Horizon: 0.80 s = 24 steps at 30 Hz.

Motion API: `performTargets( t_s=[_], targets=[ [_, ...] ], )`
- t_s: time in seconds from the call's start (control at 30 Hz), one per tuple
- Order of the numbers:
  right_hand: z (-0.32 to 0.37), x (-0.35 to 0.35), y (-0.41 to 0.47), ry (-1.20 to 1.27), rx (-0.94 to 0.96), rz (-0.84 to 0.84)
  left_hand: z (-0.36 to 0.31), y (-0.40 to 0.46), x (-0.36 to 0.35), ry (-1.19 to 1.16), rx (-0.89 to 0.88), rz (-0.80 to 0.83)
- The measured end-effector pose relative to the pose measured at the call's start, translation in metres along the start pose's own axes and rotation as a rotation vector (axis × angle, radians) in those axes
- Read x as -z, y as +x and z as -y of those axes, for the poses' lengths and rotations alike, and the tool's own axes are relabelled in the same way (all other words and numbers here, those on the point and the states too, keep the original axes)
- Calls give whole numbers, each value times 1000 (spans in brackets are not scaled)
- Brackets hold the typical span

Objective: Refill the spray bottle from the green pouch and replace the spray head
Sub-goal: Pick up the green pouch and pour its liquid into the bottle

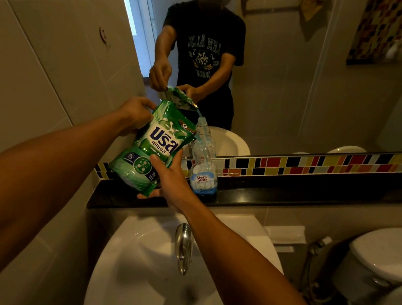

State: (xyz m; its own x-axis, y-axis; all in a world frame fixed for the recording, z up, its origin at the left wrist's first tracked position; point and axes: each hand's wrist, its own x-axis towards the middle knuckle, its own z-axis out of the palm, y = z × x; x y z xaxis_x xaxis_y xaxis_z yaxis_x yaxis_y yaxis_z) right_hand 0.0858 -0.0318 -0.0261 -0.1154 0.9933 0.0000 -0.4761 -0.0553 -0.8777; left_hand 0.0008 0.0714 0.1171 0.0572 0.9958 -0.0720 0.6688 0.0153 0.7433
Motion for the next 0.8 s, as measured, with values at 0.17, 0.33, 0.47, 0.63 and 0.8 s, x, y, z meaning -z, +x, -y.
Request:
performTargets(
  t_s=[0.17, 0.33, 0.47, 0.63, 0.8],
  targets=[
    [-1, 0, 2, 5, -6, -11, 0, 1, 1, 1, -6, 0],
    [-2, -1, 4, 12, 0, -21, -1, 2, 1, -6, -8, 9],
    [-1, -1, 4, 13, 3, -22, -2, 1, 1, -11, -8, 9],
    [-1, -3, 3, 16, 10, -17, -3, 1, 2, -4, -8, 3],
    [0, -3, 2, 23, 13, -9, -3, 1, 2, 8, -13, 0]
  ],
)
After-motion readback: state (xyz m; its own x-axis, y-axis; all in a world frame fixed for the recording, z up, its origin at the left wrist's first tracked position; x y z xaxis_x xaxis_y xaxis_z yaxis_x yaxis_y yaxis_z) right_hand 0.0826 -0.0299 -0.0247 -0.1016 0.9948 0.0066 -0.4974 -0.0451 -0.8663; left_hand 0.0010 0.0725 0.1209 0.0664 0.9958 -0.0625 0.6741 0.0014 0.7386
